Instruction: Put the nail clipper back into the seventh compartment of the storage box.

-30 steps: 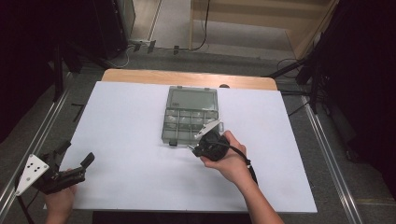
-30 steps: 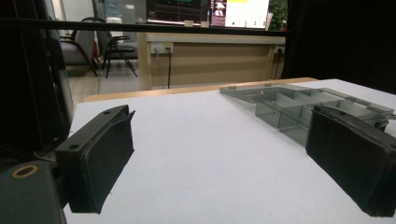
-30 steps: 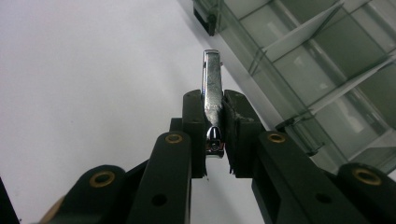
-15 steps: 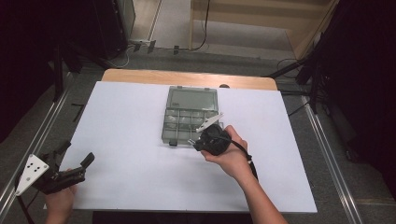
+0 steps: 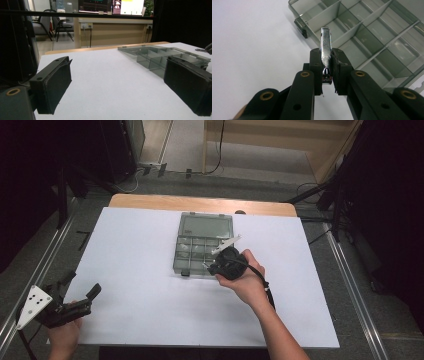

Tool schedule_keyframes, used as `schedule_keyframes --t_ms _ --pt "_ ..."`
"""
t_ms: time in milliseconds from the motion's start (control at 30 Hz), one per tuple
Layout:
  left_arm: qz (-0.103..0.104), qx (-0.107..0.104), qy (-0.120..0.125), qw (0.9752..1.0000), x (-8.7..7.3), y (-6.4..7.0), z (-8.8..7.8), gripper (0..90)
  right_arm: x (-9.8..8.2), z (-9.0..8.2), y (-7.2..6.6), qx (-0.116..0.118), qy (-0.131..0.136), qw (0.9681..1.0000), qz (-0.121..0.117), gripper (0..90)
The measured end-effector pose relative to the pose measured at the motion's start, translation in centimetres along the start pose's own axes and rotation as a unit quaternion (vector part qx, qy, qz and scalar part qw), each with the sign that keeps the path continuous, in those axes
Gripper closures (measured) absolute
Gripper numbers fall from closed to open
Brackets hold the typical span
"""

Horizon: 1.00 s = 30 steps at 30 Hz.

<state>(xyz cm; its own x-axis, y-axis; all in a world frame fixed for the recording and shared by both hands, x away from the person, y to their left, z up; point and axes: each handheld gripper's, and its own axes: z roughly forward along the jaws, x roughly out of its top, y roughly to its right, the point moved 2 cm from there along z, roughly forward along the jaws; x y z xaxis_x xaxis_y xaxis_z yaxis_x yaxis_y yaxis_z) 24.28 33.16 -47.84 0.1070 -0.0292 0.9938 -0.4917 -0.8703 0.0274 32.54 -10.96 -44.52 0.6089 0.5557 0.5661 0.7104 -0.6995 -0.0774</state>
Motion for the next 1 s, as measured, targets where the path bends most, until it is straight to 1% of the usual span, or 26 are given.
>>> schedule_keyframes --t_ms 67,100,133,200,233,267,333,400,467,667,767,833,867,1000 --pt "0.0 0.0 0.0 1.0 0.0 0.0 0.0 7.2 0.1 0.2 0.4 -0.008 0.004 1.0 0.005 81.3" --pt "0.0 0.0 0.0 1.0 0.0 0.0 0.0 7.2 0.1 0.2 0.4 -0.008 0.004 1.0 0.005 81.3" --pt "0.0 0.0 0.0 1.0 0.0 0.0 0.0 7.2 0.1 0.2 0.5 -0.009 0.004 0.9999 0.01 81.3" --pt "0.0 0.0 0.0 1.0 0.0 0.0 0.0 7.2 0.2 0.5 0.9 -0.014 0.007 0.9998 0.016 81.3" --pt "0.0 0.0 0.0 1.0 0.0 0.0 0.0 7.2 0.2 0.5 0.9 -0.014 0.007 0.9998 0.016 81.3" --pt "0.0 0.0 0.0 1.0 0.0 0.0 0.0 7.2 0.2 0.6 1.1 -0.017 0.006 0.9996 0.023 81.3" --pt "0.0 0.0 0.0 1.0 0.0 0.0 0.0 7.2 0.2 0.8 1.2 -0.019 0.005 0.9995 0.024 81.3" --pt "0.0 0.0 0.0 1.0 0.0 -0.1 0.0 7.3 0.3 1.1 1.5 -0.026 0.001 0.9991 0.034 81.3" --pt "-0.001 0.0 0.001 1.0 0.0 -0.1 0.0 7.2 0.3 1.3 1.6 -0.031 0.001 0.999 0.033 81.3" --pt "0.0 0.0 0.0 1.0 0.0 -0.1 0.0 7.3 0.3 2.1 2.3 -0.03 0.002 0.998 0.056 81.2" --pt "-0.001 0.0 0.001 1.0 0.0 -0.1 0.0 7.2 0.3 2.5 2.5 -0.027 0.005 0.9977 0.062 81.2" --pt "-0.001 0.0 0.001 1.0 0.0 -0.1 0.0 7.2 0.4 2.6 2.6 -0.029 0.005 0.9976 0.064 81.1" --pt "-0.001 -0.001 0.001 1.0 0.0 -0.1 0.0 7.3 0.4 2.9 2.7 -0.025 0.007 0.9972 0.07 81.1" --pt "-0.001 -0.001 0.001 1.0 0.0 -0.1 0.0 7.2 0.4 3.1 2.9 -0.028 0.005 0.9969 0.074 81.1"
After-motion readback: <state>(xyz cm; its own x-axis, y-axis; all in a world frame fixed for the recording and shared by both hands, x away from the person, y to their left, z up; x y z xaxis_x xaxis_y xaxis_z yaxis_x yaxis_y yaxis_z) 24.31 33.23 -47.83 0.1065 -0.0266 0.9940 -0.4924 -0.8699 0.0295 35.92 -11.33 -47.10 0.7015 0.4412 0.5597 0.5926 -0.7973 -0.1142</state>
